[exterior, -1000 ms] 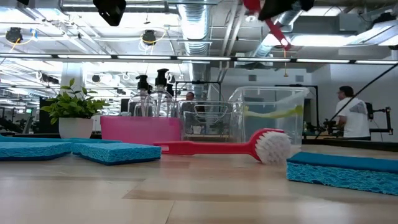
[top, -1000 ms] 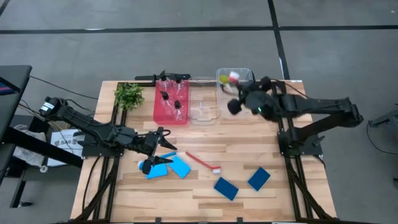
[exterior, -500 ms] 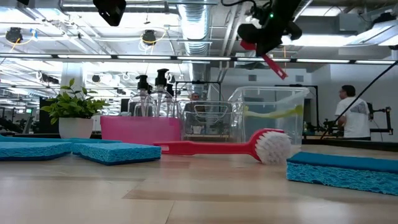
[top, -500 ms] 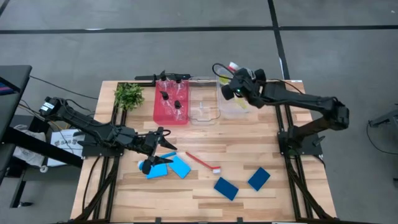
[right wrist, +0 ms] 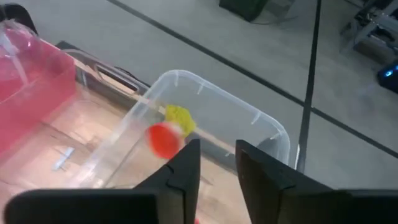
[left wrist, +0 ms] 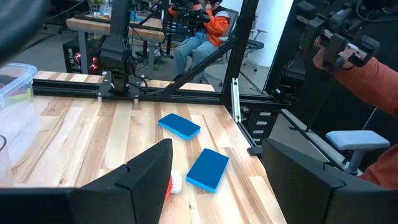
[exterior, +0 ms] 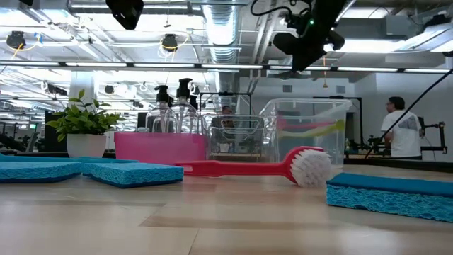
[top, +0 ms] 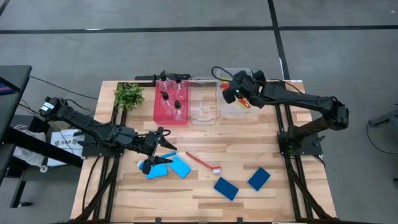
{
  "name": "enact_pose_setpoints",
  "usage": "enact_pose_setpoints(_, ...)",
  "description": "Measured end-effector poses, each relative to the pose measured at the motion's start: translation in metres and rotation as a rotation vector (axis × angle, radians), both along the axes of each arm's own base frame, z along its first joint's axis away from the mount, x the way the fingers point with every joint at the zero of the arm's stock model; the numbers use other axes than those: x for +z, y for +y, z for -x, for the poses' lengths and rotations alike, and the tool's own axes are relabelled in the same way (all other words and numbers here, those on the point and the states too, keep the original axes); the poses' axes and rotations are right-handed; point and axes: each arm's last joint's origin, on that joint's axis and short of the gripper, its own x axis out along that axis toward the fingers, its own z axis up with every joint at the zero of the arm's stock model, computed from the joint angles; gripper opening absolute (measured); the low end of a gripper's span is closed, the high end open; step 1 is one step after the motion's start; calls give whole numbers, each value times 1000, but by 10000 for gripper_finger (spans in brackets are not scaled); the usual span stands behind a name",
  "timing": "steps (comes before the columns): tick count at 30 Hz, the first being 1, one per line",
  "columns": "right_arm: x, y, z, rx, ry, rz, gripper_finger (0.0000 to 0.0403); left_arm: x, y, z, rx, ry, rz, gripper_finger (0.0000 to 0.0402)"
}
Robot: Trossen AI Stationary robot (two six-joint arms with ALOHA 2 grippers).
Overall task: Pick & Place Kitchen Sink Supplies
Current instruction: Put the red dish brush into the right transparent bin
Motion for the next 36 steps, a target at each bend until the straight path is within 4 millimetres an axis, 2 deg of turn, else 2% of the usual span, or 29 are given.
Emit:
enact_pose_setpoints(5, 3, 7, 1, 24, -11, 4, 108, 0, 0, 0, 0, 0, 0, 250)
enact_pose_setpoints(9, 8, 23, -1, 89, -34, 10, 107, 0, 0, 0, 0, 0, 0, 250)
enact_pose_setpoints(13, 10, 50, -6, 181, -76, -3, 103, 0, 0, 0, 0, 0, 0, 250)
enact_pose_setpoints(18, 2, 94, -20, 411, -55, -72, 103, 0, 0, 0, 0, 0, 0, 250)
enact_pose_setpoints(21, -10, 124, -32, 540, -26, -122, 103, 0, -3, 1, -46, 0, 4, 250)
enact_pose_setpoints(28, -47, 183, -59, 723, 33, -214, 103, 2, -20, 9, -251, -30, -14, 250)
enact_pose_setpoints(32, -71, 205, -71, 786, 98, -246, 105, 3, -29, 14, -296, -36, -8, 250)
enact_pose_setpoints(36, -94, 218, -83, 822, 144, -278, 122, 6, -35, 20, -349, -54, 2, 250)
